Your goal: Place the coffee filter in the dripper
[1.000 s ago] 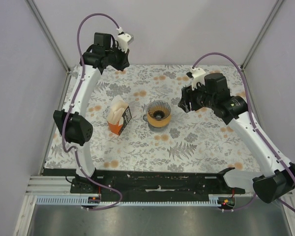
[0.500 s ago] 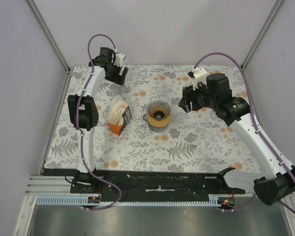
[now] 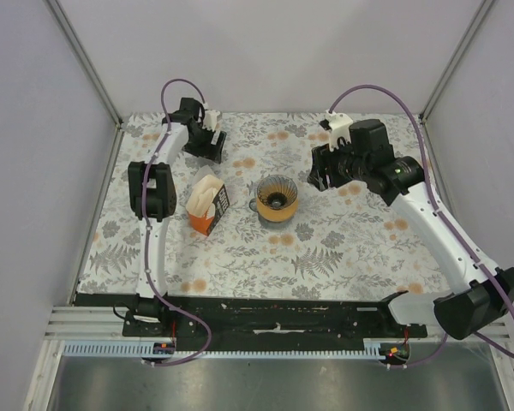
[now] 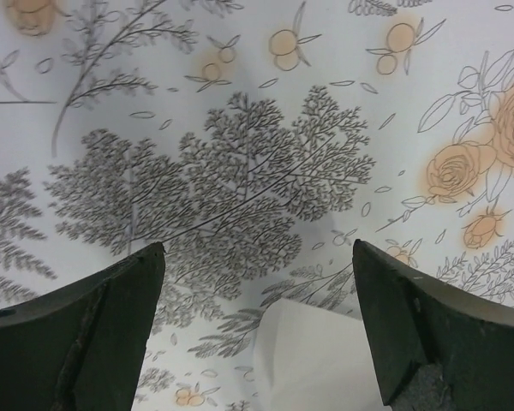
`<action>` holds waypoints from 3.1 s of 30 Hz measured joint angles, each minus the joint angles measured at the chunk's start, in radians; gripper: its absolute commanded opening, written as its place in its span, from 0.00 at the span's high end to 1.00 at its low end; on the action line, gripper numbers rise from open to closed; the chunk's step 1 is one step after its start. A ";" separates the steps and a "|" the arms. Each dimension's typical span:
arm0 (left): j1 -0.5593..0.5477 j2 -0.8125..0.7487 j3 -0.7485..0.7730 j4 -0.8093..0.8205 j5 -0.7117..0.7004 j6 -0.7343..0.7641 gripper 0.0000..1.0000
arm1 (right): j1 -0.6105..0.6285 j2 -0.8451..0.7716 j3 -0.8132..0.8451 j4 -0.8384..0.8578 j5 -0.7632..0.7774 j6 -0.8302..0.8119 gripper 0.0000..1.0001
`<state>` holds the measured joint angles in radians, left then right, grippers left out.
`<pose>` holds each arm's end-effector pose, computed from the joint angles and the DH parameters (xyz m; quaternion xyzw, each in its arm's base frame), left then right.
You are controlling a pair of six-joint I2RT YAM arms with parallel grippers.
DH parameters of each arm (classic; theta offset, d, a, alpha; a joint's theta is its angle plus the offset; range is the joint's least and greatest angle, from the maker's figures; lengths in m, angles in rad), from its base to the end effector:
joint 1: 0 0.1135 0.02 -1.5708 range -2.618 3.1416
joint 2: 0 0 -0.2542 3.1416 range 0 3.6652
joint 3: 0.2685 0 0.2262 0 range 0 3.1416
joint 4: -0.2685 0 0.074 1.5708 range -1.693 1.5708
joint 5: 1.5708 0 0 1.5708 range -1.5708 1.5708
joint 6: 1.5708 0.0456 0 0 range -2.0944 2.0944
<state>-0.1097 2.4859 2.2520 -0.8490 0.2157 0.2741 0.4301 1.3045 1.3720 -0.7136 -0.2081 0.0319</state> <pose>0.4990 -0.0648 0.1716 0.2095 0.9421 -0.0844 0.2479 0.2336 0.1175 0.3619 -0.2215 0.8634 0.1921 0.4106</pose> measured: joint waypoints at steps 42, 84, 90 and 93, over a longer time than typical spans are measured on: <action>0.103 -0.238 -0.360 -0.017 0.254 0.037 0.33 | 0.011 0.100 0.168 -0.082 0.031 0.057 0.33; -0.164 -0.813 -0.326 -0.256 0.322 0.556 0.98 | 0.018 0.105 0.415 -0.106 0.030 -0.004 0.19; -0.328 -0.890 -0.326 -0.431 0.360 0.743 0.98 | 0.018 0.098 0.468 -0.105 -0.049 -0.051 0.17; -0.431 -0.888 -0.326 -0.459 0.310 0.774 0.98 | 0.018 0.101 0.469 -0.120 -0.086 -0.068 0.15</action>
<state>-0.5411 1.5974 1.9259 -1.3079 0.5259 1.0485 0.4477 1.4059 1.8408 -0.8333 -0.2939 -0.0364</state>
